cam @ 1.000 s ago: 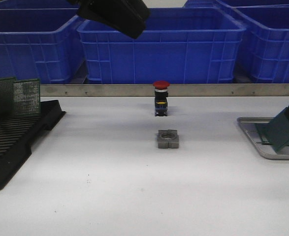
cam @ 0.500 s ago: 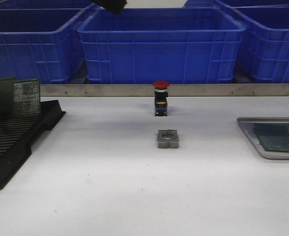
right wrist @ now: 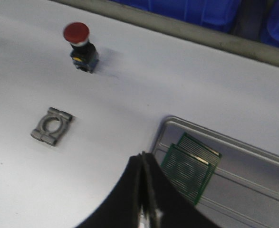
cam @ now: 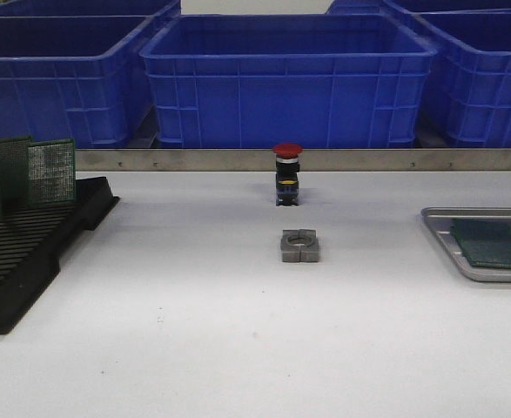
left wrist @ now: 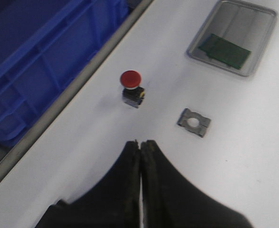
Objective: Place circuit board on tray
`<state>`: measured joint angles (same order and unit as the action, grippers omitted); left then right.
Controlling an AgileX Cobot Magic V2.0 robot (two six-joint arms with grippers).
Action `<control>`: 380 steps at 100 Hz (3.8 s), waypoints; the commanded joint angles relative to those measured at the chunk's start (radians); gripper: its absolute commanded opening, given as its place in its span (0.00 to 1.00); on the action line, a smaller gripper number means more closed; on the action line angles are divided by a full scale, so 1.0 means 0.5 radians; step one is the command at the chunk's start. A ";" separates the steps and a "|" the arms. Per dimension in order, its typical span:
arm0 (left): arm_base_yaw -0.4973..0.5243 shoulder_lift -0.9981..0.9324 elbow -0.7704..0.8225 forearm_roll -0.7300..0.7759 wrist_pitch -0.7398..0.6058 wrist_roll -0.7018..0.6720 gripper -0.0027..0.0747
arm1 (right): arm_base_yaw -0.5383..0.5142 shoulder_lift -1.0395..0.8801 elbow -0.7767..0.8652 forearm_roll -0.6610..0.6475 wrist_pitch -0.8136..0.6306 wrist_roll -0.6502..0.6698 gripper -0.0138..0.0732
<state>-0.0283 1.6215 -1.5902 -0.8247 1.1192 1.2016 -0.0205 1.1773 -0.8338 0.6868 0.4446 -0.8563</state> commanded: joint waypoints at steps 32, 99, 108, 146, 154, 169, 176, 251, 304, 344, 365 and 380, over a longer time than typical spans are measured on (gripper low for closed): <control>0.031 -0.913 0.960 -0.348 -1.260 -0.097 0.01 | 0.349 -0.640 0.445 0.133 -0.659 -0.025 0.03; -0.044 -2.506 2.385 -0.475 -1.756 -0.090 0.01 | 0.351 -1.923 1.141 0.135 -0.602 -0.025 0.03; -0.044 -2.667 2.479 -0.475 -1.759 -0.090 0.01 | 0.351 -2.004 1.154 0.135 -0.518 -0.025 0.03; -0.049 -2.847 2.561 -0.475 -1.736 -0.090 0.01 | 0.351 -2.019 1.154 0.135 -0.441 -0.025 0.03; -0.049 -2.847 2.561 -0.475 -1.736 -0.090 0.01 | 0.351 -2.019 1.154 0.135 -0.440 -0.025 0.03; -0.049 -2.847 2.561 -0.475 -1.736 -0.090 0.01 | 0.351 -2.019 1.154 0.135 -0.440 -0.025 0.03; -0.049 -2.847 2.561 -0.475 -1.736 -0.090 0.01 | 0.351 -2.019 1.154 0.135 -0.440 -0.025 0.03; -0.049 -3.089 2.958 1.324 -2.102 -2.199 0.01 | 0.351 -2.019 1.154 0.135 -0.435 -0.025 0.03; -0.056 -3.313 3.277 1.522 -2.169 -2.388 0.01 | 0.351 -2.015 1.154 0.135 -0.421 -0.025 0.03; -0.056 -3.313 3.277 1.522 -2.165 -2.388 0.01 | 0.351 -2.015 1.154 0.135 -0.414 -0.025 0.03; -0.056 -3.313 3.277 1.522 -2.165 -2.388 0.01 | 0.351 -2.015 1.154 0.135 -0.412 -0.025 0.03; -0.056 -3.313 3.277 1.522 -2.165 -2.388 0.01 | 0.351 -2.015 1.154 0.135 -0.412 -0.025 0.03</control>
<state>-0.0483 -0.0054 0.0000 -0.0634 0.1170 0.0164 0.1558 0.1602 -0.2309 0.7395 0.2904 -0.8604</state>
